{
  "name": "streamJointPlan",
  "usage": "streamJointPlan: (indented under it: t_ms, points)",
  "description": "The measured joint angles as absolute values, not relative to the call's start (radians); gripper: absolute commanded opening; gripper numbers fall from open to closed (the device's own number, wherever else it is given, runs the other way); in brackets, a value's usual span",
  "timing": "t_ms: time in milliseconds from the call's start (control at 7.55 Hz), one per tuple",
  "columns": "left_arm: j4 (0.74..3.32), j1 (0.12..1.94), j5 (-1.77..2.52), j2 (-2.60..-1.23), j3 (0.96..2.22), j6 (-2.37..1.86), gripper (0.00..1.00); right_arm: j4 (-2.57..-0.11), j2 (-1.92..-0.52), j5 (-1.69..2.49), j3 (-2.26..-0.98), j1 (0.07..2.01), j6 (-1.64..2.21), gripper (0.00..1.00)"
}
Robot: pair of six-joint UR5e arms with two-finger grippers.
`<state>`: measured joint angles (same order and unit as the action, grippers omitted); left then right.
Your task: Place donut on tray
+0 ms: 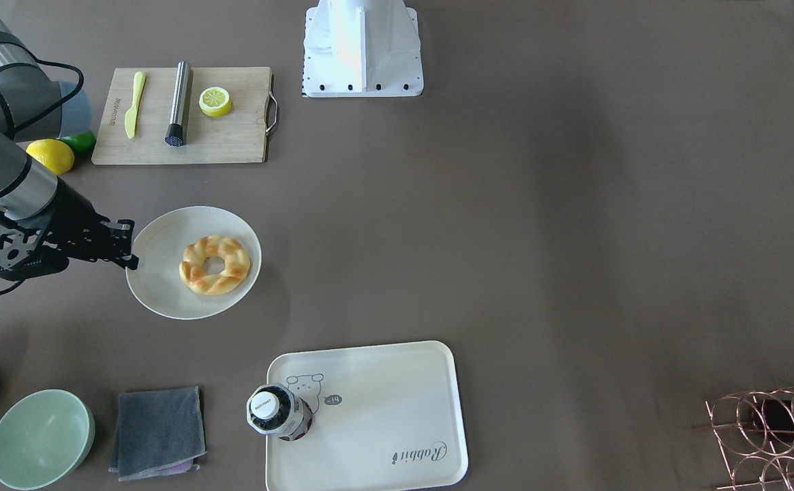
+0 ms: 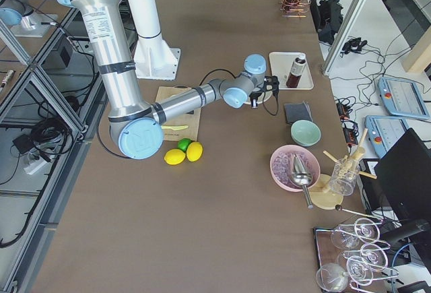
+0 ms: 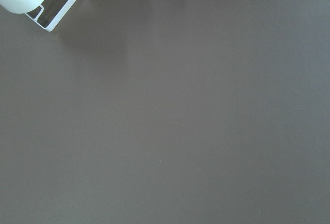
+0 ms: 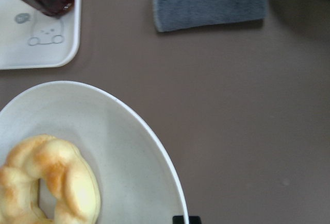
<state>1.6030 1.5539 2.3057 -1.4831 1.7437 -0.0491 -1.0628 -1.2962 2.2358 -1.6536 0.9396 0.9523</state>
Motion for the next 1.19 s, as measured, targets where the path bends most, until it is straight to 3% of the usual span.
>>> streamJointPlan:
  t_ms: [662, 1192]
  points:
    - [1.603, 1.554, 2.388, -1.498, 1.781, -0.051, 0.99, -1.062, -1.032, 2.208, -1.695, 0.723, 1.228, 0.00]
    - [1.664, 1.522, 2.390, -1.520, 1.830, -0.066, 0.99, -1.063, -0.930, 2.143, -1.691, 0.590, 1.296, 0.00]
